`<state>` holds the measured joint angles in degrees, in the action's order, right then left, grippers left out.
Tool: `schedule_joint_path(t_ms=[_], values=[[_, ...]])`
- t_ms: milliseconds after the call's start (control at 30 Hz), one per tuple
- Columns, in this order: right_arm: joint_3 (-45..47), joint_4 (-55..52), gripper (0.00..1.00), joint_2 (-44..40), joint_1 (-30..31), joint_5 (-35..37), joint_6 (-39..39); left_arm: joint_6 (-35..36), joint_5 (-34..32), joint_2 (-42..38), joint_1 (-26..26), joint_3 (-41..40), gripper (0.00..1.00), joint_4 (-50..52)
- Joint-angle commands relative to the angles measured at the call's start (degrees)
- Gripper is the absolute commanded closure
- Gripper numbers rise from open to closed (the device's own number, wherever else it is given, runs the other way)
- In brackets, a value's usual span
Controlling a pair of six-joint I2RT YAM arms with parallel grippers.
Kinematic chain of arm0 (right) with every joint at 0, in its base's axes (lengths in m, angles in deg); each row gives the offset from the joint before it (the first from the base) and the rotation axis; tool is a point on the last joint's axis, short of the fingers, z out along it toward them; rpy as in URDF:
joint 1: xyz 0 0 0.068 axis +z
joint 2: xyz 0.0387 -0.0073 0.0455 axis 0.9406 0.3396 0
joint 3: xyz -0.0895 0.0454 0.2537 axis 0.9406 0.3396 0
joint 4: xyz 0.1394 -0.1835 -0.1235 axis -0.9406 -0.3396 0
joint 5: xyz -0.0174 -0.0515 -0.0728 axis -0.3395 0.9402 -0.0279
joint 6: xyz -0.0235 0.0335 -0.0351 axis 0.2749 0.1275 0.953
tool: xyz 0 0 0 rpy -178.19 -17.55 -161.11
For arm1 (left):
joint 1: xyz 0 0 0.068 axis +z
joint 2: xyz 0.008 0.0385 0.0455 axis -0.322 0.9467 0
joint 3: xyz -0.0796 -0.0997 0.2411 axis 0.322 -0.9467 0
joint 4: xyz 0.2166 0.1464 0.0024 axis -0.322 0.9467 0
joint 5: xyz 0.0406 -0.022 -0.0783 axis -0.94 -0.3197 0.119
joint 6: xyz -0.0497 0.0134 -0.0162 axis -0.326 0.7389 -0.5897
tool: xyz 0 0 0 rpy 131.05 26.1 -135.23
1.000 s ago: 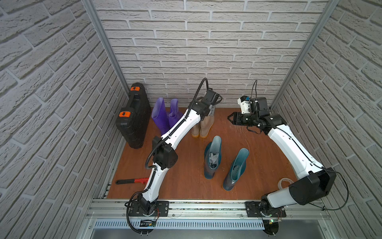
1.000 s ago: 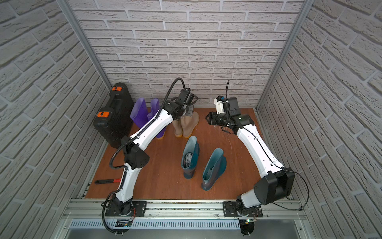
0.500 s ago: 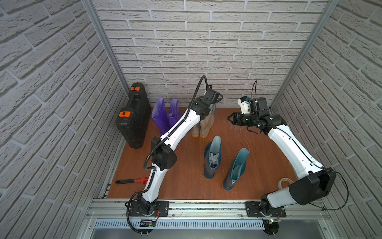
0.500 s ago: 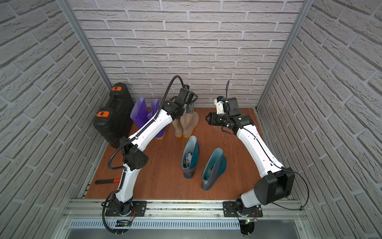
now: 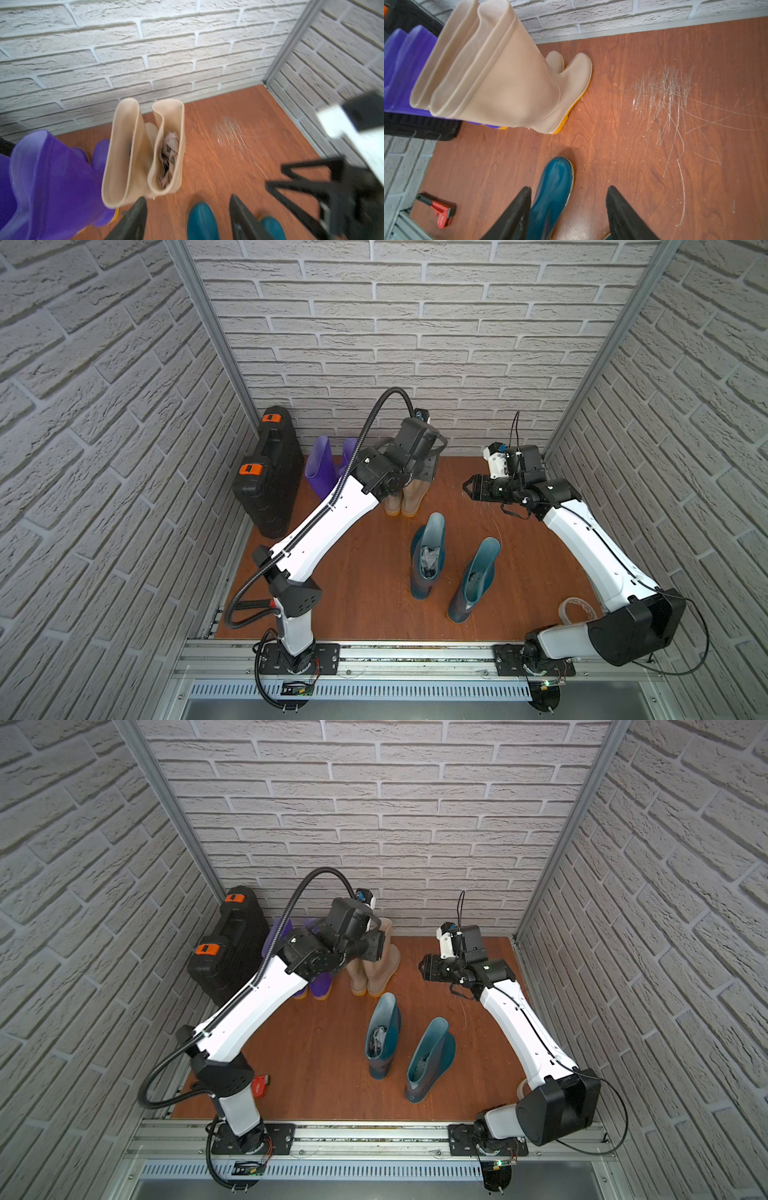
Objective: Match and arrange rain boots in pairs
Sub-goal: Adjust the rain boot at the center of the board, then pick up the rain boot at the center of the board.
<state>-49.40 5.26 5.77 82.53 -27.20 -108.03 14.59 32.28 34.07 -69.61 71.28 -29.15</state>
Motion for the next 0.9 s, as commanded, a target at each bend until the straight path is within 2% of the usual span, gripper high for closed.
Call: schedule_joint_path(t_ms=[0,100,167,333,600,767,867], values=[[0.9,0.4,0.35,-2.9,-0.4,1.0,0.5,-4.6,0.6,-6.2,-3.5,-5.5,0.35,6.0],[1.6,0.1,0.32,-3.9,-0.5,1.1,0.4,-8.2,0.3,-11.7,-8.1,-12.5,0.29,5.7],[2.0,0.1,0.31,-4.6,-0.6,1.0,0.4,-10.4,-0.5,-13.7,-11.0,-15.6,0.29,6.0],[3.0,-0.5,0.30,-6.1,-0.5,1.4,0.4,-13.6,-0.6,-14.2,-15.4,-20.5,0.26,4.7],[5.0,-1.4,0.27,-8.4,-0.6,2.6,0.8,-13.5,-2.3,-9.3,-16.8,-20.3,0.24,8.8],[5.6,-1.7,0.27,-8.6,-0.6,2.9,0.8,-13.2,0.4,-6.6,-16.8,-19.6,0.24,9.2],[5.7,-1.7,0.27,-8.6,-0.6,2.9,0.8,-13.2,1.8,-5.9,-16.8,-19.9,0.29,9.3]])
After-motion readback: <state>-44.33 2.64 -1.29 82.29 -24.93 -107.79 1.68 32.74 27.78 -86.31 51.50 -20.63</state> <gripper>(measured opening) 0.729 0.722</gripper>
